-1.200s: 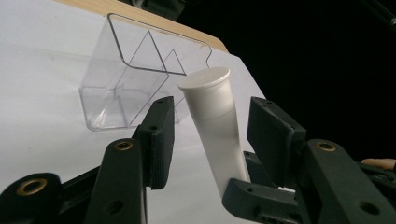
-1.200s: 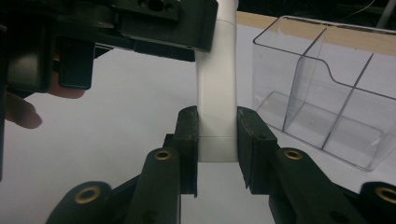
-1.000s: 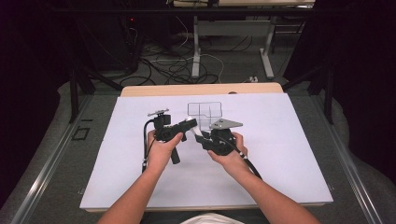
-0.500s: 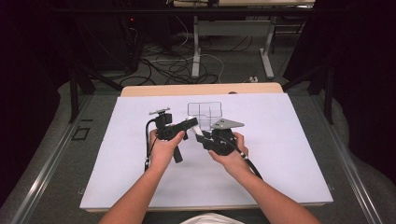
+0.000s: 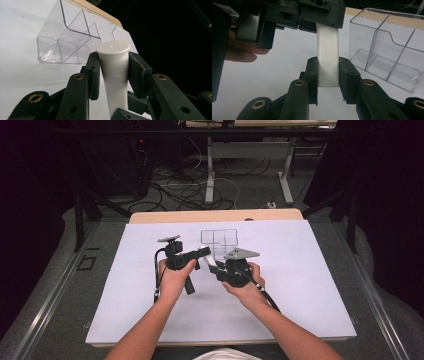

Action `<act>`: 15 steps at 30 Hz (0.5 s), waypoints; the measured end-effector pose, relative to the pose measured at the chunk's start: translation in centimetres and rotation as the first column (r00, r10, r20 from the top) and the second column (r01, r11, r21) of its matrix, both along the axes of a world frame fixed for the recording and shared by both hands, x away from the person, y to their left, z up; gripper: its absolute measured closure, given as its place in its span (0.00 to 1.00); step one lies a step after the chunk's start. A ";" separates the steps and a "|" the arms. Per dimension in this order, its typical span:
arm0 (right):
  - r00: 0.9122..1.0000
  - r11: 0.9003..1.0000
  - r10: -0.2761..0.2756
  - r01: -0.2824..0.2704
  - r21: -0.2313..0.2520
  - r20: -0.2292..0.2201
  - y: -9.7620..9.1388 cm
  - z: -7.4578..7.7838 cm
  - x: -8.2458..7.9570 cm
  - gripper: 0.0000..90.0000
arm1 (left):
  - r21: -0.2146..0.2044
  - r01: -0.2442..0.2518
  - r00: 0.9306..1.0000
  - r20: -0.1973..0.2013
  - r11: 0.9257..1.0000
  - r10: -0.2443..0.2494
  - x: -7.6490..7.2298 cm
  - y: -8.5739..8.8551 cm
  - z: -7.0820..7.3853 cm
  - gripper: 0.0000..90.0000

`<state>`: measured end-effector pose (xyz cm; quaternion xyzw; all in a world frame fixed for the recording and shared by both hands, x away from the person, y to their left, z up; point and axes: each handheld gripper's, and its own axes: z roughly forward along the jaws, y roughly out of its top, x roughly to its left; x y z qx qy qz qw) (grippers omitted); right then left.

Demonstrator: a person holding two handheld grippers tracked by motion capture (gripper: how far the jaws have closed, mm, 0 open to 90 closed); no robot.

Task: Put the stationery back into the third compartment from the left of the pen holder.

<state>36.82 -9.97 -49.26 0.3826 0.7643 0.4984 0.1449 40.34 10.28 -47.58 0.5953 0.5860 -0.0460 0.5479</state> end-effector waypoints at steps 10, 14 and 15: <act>1.000 1.000 -0.004 0.004 -0.001 0.018 -0.1 0.0 0.0 0.79 | -0.010 -0.001 0.999 -0.040 1.000 0.001 0.2 -0.2 0.5 0.74; 1.000 1.000 -0.013 0.013 0.004 0.027 -0.4 0.3 0.1 0.73 | 0.005 -0.001 1.000 -0.025 1.000 0.001 0.5 -0.7 1.0 0.74; 1.000 1.000 -0.013 0.013 0.004 0.027 -0.4 0.3 0.1 0.73 | 0.011 0.000 1.000 -0.018 1.000 0.000 0.6 -0.8 1.2 0.74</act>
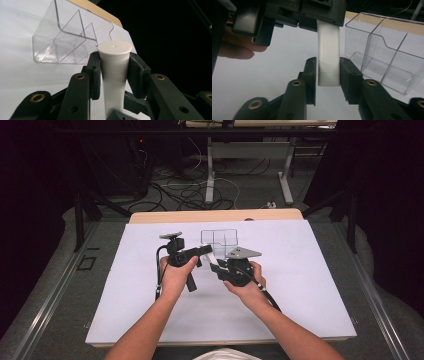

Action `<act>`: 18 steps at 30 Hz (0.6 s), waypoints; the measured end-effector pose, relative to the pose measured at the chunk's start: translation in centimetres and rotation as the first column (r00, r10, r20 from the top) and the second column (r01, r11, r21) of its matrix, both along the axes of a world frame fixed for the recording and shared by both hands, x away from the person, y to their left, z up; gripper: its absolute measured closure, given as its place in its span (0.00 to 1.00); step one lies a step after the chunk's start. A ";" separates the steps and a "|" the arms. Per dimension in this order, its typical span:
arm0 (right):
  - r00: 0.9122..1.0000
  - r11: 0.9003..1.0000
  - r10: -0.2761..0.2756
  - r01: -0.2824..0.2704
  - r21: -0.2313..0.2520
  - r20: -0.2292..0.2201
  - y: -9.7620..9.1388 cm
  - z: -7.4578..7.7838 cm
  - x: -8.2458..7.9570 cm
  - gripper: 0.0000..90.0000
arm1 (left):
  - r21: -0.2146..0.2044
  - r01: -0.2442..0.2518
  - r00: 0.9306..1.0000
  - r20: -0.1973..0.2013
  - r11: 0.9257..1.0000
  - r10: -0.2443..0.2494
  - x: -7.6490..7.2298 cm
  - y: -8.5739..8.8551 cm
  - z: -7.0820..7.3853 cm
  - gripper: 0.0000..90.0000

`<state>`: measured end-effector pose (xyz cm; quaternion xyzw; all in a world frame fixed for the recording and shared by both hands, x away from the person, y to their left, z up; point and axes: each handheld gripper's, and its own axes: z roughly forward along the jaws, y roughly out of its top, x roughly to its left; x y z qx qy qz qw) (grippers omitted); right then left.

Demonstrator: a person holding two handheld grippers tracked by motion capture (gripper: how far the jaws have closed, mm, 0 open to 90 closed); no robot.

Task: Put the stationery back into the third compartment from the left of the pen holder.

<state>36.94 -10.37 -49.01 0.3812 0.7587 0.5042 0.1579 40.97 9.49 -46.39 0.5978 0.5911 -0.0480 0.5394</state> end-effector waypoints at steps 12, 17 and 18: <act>1.000 1.000 -0.013 0.013 -0.015 0.014 -2.4 0.1 0.6 0.50 | 0.043 -0.007 0.997 0.079 0.999 0.004 1.0 -1.4 1.5 0.74; 1.000 0.999 -0.015 0.015 -0.028 0.015 -3.6 -0.1 0.6 0.44 | 0.063 -0.023 0.992 0.129 0.998 0.015 1.3 -1.6 1.8 0.74; 1.000 0.999 -0.016 0.016 -0.033 0.015 -3.8 -0.2 0.6 0.43 | 0.060 -0.033 0.990 0.142 0.998 0.024 1.3 -1.7 1.8 0.74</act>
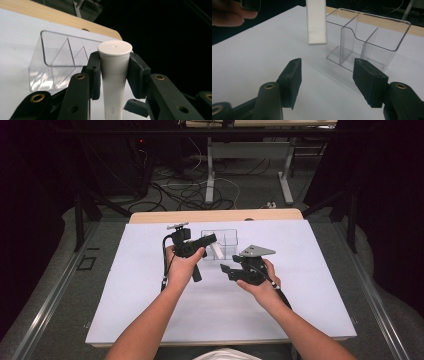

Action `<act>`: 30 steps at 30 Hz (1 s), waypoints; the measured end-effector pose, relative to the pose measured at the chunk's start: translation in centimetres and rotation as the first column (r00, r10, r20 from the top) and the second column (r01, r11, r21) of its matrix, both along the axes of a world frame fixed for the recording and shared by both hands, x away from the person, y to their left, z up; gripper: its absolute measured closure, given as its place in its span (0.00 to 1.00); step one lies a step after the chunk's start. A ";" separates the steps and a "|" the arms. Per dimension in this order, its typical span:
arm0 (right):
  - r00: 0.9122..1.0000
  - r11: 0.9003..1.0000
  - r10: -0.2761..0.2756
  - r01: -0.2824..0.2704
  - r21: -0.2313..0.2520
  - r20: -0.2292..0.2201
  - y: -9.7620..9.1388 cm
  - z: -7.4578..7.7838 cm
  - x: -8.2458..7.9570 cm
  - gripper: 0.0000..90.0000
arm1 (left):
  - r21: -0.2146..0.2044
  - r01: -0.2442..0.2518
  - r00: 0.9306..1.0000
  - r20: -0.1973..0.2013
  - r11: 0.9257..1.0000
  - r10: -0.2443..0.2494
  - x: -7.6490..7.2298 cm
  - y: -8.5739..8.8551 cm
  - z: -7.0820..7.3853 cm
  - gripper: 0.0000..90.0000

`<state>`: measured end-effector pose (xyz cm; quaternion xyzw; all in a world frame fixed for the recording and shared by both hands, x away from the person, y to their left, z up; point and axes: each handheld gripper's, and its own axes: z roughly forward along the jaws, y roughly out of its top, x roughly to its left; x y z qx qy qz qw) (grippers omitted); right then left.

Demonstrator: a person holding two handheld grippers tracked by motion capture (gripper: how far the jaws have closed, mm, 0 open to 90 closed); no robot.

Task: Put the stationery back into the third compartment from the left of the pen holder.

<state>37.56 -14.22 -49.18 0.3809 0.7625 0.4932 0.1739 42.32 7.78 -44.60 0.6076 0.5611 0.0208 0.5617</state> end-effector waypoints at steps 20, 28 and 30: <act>1.000 0.998 -0.022 0.022 -0.058 0.004 -3.3 0.0 -0.3 0.24 | 0.087 0.006 0.992 0.129 0.996 -0.017 0.8 0.0 0.6 0.74; 0.996 0.994 -0.093 0.094 -0.057 0.015 -5.8 -0.1 -0.3 0.17 | 0.141 0.021 0.984 0.174 0.990 -0.046 1.3 -0.9 0.9 0.74; 0.993 0.993 -0.114 0.115 -0.041 0.012 -6.3 -0.3 -0.1 0.16 | 0.152 0.019 0.981 0.188 0.988 -0.048 1.4 -1.2 0.9 0.74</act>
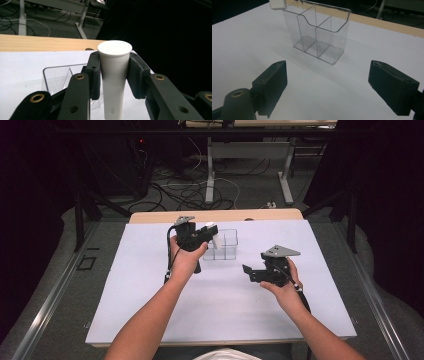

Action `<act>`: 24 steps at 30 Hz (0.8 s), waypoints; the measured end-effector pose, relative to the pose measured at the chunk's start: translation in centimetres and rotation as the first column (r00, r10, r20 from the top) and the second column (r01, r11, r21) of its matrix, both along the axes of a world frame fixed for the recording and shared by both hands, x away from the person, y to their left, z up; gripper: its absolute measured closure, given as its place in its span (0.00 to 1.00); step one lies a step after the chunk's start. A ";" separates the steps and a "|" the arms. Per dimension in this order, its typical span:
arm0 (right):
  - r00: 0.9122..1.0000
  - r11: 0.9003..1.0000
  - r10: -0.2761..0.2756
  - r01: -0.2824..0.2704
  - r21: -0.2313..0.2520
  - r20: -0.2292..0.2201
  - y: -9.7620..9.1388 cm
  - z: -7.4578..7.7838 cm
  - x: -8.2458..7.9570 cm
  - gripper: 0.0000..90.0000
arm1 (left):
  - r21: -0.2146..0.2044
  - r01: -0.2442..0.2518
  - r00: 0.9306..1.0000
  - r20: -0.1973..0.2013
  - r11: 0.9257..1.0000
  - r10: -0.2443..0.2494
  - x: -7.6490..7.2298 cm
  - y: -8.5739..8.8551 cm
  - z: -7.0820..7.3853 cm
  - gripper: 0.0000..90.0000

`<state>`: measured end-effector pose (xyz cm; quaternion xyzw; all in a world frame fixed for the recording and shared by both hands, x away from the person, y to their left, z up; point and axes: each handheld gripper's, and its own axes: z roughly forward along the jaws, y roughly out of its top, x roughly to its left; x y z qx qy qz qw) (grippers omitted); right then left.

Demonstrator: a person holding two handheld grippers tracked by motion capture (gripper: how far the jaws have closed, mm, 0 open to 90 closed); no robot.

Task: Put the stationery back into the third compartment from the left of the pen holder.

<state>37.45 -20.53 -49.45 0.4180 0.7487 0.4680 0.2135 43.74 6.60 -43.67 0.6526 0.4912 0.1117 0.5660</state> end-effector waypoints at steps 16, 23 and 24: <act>0.998 0.998 -0.055 0.055 -0.019 -0.002 -2.0 -1.1 0.6 0.00 | 0.067 0.010 0.995 0.100 0.998 -0.017 1.2 -1.8 -0.6 0.74; 0.998 0.998 -0.062 0.062 -0.021 -0.002 -2.2 -1.2 0.6 0.00 | 0.072 0.002 0.994 0.107 0.997 -0.010 1.8 -2.4 -1.2 0.74; 0.998 0.998 -0.064 0.064 -0.018 -0.002 -2.3 -1.2 0.6 0.00 | 0.076 0.004 0.994 0.112 0.997 -0.013 1.9 -2.5 -1.3 0.74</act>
